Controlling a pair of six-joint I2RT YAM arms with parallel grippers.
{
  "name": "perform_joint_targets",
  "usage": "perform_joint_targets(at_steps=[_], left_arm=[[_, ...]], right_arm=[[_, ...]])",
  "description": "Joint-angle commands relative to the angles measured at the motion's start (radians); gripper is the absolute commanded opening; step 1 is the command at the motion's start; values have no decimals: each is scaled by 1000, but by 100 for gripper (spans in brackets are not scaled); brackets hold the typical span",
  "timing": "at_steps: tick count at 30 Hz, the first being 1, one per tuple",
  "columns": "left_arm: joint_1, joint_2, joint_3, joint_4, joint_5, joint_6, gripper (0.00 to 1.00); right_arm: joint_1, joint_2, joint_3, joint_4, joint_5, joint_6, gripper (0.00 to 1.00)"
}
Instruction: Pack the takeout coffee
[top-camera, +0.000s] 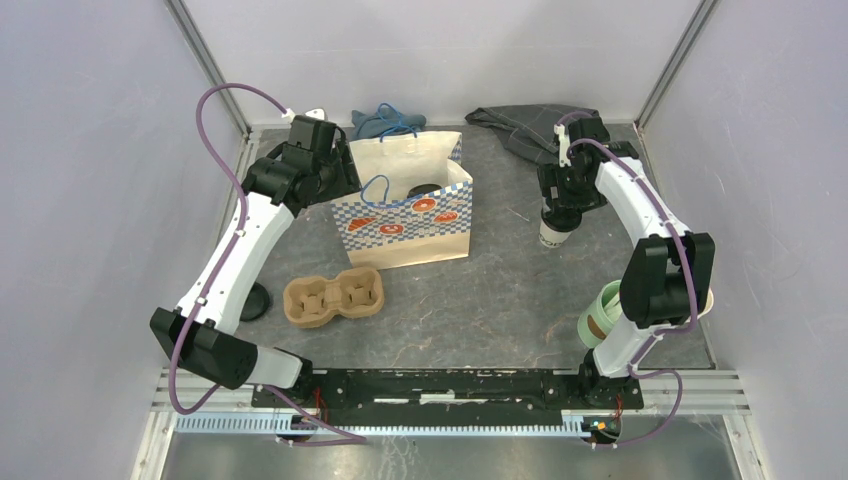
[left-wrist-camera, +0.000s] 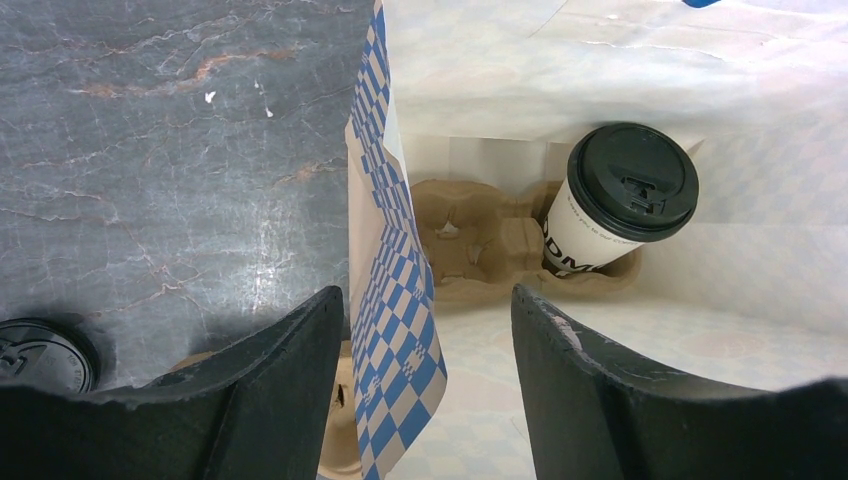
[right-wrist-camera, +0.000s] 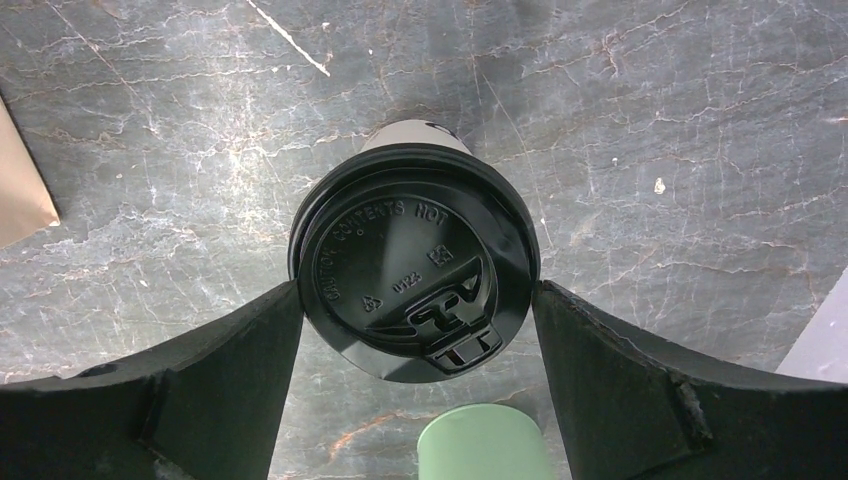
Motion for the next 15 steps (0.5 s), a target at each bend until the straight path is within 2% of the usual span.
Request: perform_joint_targets(at_steps=[1, 8, 11, 15], left_arm=[[5, -1, 26, 11, 4, 30, 69], [5, 1, 27, 10, 10, 33, 69], [6, 0, 25, 10, 13, 30, 68], [5, -3, 23, 10, 9, 27, 69]], right_arm=[[1, 14, 27, 32, 29, -14, 91], [2, 28, 26, 43, 23, -19, 90], [2, 33, 23, 46, 14, -22, 84], [1, 30, 21, 43, 11, -19, 83]])
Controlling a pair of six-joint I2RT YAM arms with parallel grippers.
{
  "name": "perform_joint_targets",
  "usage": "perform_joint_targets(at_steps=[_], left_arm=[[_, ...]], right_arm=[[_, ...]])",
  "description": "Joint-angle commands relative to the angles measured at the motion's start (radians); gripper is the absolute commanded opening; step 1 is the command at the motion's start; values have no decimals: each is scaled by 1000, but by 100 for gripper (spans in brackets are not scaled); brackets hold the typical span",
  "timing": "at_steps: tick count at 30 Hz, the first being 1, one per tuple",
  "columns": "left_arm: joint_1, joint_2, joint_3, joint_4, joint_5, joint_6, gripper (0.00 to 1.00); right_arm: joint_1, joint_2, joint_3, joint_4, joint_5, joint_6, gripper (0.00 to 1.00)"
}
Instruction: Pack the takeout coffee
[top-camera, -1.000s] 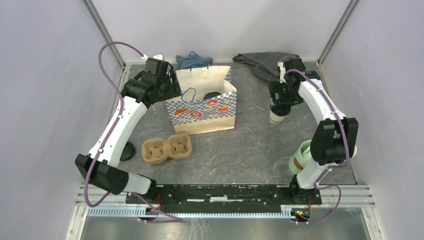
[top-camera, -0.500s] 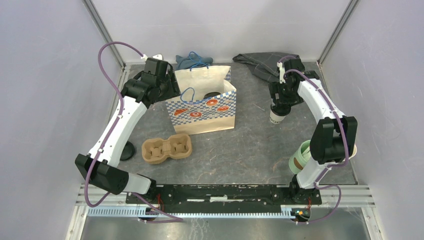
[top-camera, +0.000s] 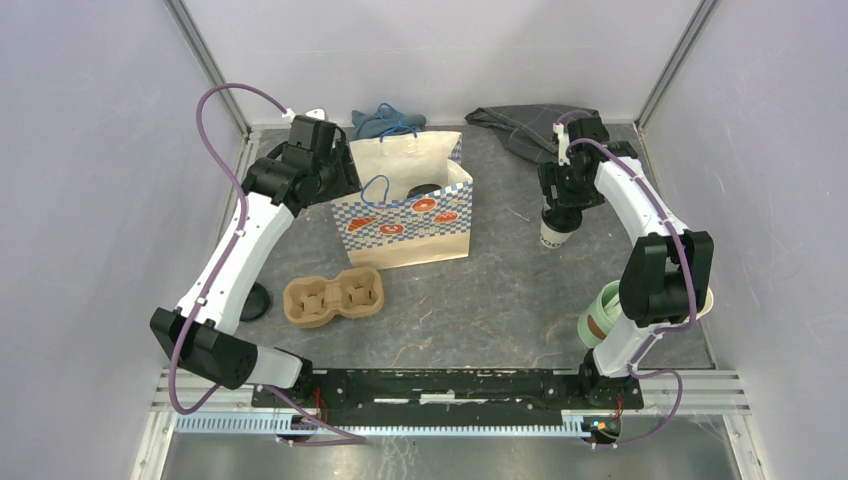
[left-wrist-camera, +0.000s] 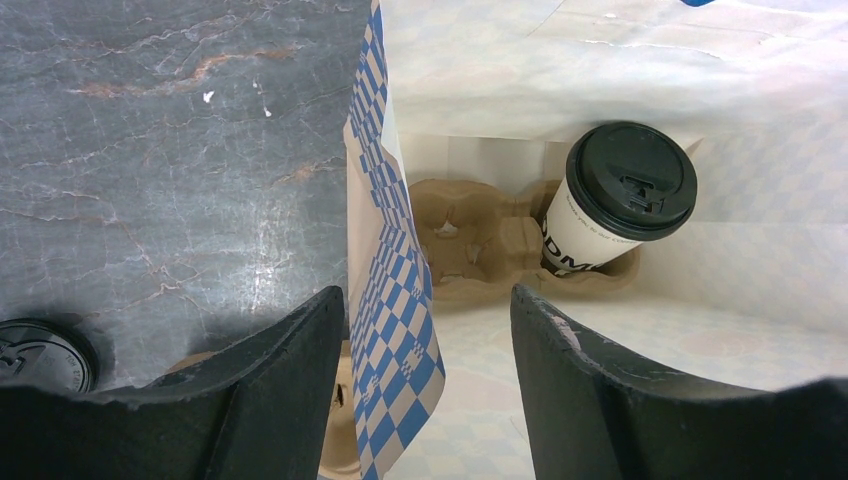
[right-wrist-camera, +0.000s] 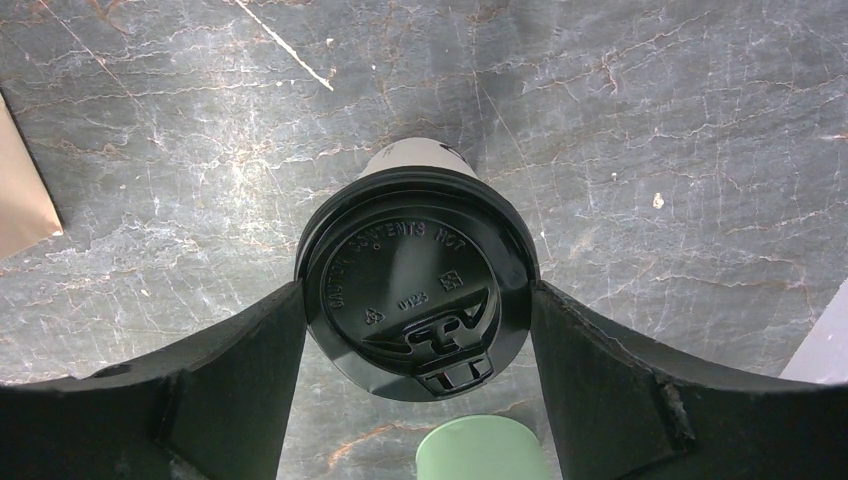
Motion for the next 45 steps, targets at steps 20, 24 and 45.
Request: perform_joint_targets(at_steps=[20, 24, 45], left_arm=[[6, -8, 5, 14, 13, 25, 73], [6, -8, 17, 8, 3, 25, 76], [39, 21, 138, -62, -16, -7, 74]], right_arm=[[1, -26, -29, 18, 33, 23, 83], [2, -41, -11, 20, 21, 20, 79], [2, -445, -168, 171, -153, 44, 78]])
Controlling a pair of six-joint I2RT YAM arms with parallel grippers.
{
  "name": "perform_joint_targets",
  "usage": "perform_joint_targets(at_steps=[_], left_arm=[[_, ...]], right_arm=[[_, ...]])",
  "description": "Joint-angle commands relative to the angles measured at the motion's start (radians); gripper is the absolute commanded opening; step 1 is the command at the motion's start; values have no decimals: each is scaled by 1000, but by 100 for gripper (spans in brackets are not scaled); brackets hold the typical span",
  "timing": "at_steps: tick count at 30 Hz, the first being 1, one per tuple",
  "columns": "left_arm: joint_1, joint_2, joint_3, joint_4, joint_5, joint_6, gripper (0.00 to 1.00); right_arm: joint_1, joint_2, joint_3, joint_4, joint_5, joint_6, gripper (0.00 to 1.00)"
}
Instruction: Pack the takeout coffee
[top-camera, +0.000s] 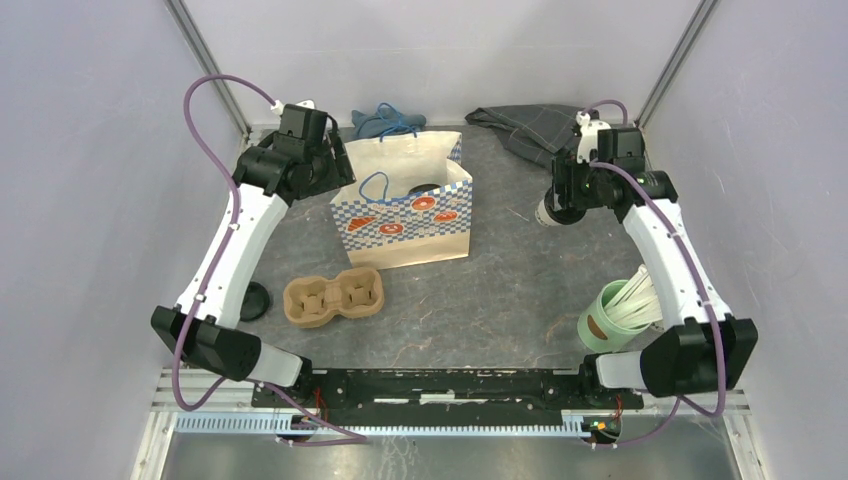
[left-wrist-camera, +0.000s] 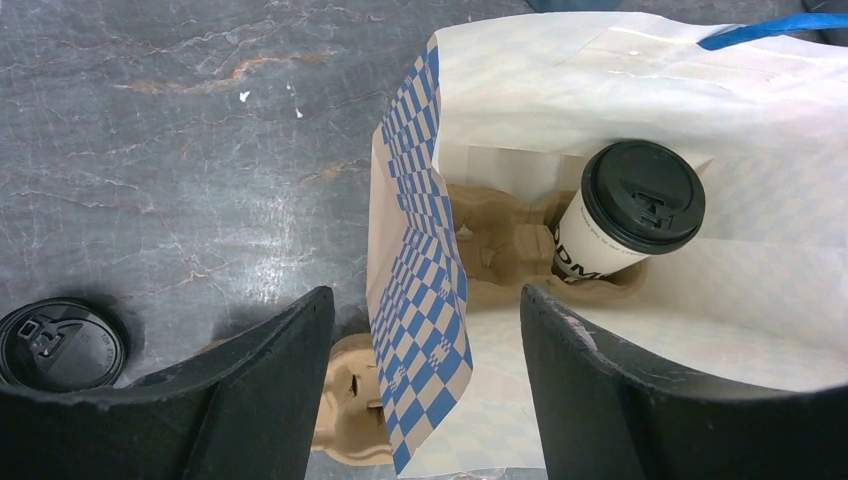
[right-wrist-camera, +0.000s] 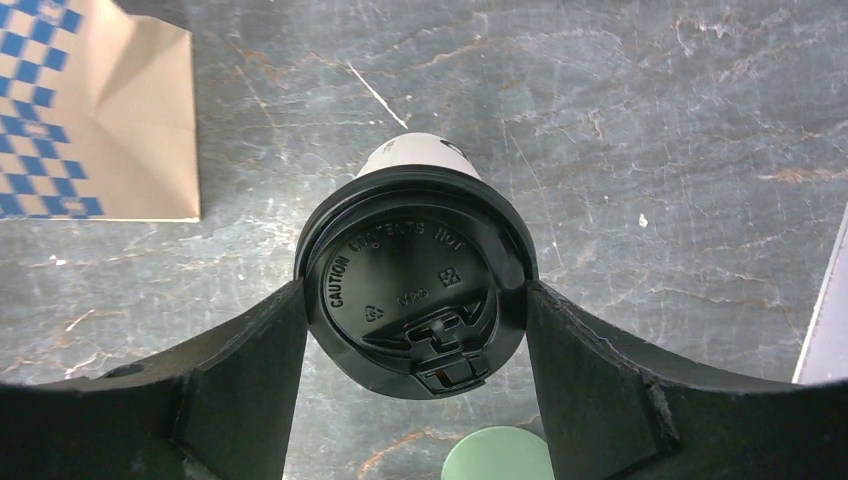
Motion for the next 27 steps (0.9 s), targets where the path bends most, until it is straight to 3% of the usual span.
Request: perform_joint_targets(at_steps=[1, 8, 10, 16, 19, 22, 27], left_arm=[[4, -13, 30, 36, -6, 2, 74], [4, 67, 68, -1, 46, 26, 60], [4, 74, 69, -3, 31, 41, 53], [4, 77, 38, 99, -10, 165, 21], [4, 77, 27, 163, 29, 182, 12], [3, 23, -27, 292, 117, 162, 4], [-3, -177, -303, 664, 234, 143, 4]], right_arm=[[2, -86, -12, 59, -60, 29, 78], [3, -170, 19, 20, -68, 14, 79], [9, -188, 65, 10, -85, 7, 79], [84, -223, 219, 83, -192, 29, 79], [154, -219, 302, 128, -264, 27, 78], [241, -205, 362, 170, -331, 20, 78], [391, -169, 383, 219, -446, 8, 78]])
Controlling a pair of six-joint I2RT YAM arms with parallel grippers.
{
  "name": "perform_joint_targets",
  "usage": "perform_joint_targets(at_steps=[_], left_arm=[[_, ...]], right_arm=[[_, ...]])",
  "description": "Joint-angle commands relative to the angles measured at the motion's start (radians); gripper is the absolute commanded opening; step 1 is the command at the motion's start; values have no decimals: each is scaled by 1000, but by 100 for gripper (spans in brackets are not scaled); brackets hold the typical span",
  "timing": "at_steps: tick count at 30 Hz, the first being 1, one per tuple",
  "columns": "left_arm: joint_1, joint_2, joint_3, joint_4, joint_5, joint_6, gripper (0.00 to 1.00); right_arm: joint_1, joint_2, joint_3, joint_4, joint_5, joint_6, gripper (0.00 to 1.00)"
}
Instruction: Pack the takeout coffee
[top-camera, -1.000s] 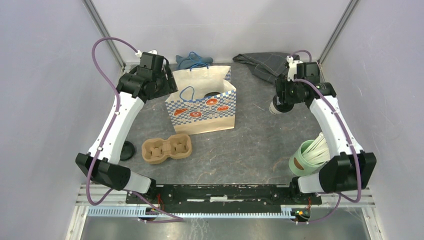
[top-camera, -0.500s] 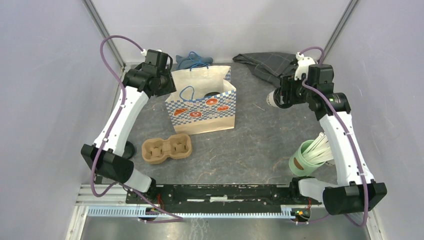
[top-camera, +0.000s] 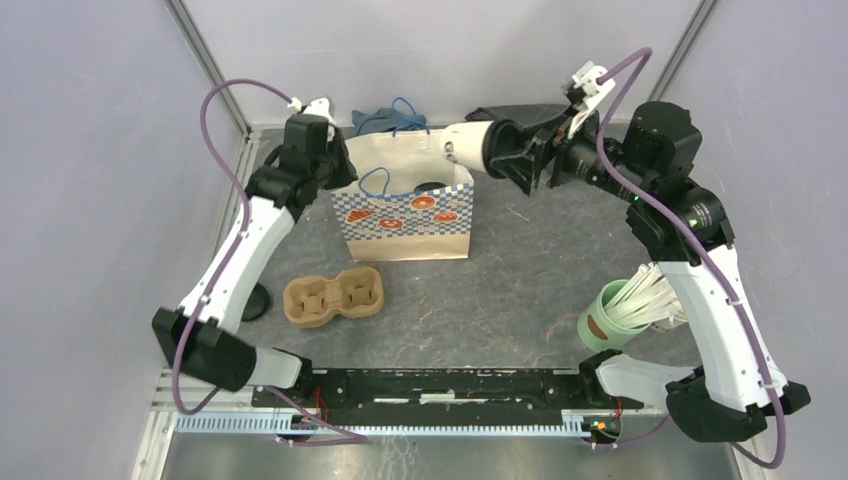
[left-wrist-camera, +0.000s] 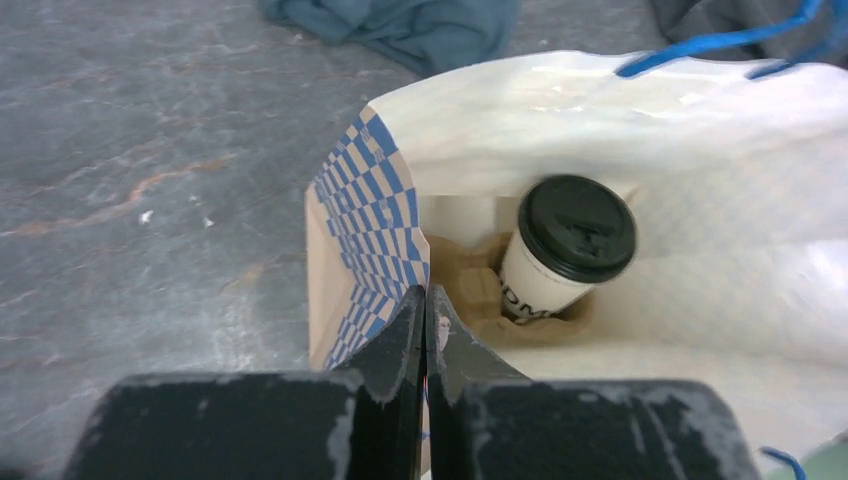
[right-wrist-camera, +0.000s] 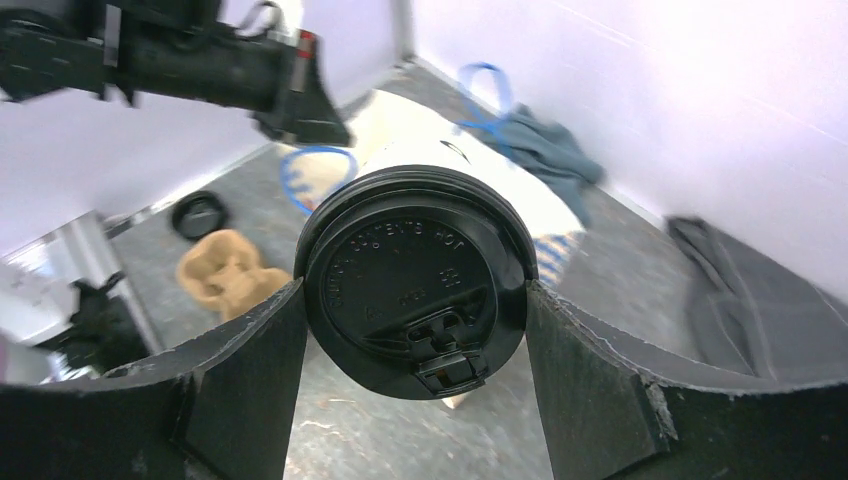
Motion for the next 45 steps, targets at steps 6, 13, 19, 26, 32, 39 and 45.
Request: perform_joint_targets(at_steps=[6, 13, 19, 26, 32, 39, 45], left_arm=[[-13, -443, -544, 756, 161, 61, 2], [-12, -528, -660, 876, 179, 44, 2], [-12, -599, -802, 980, 206, 69, 2], [-13, -668, -882, 977, 195, 114, 2], [-13, -714, -933, 991, 187, 99, 2], [-11, -760, -1005, 1036, 200, 91, 2], [-12, -826, -1073, 1019, 195, 85, 2]], right_arm=[[242, 96, 41, 56, -80, -63, 78], [457, 253, 180, -79, 205, -197, 76], [630, 342, 206, -141, 482, -308, 75], [729, 405, 148, -121, 711, -303, 74], [747, 421, 72, -67, 746, -302, 74], [751, 465, 9, -26, 740, -301, 75], [752, 529, 33, 12, 822, -302, 74]])
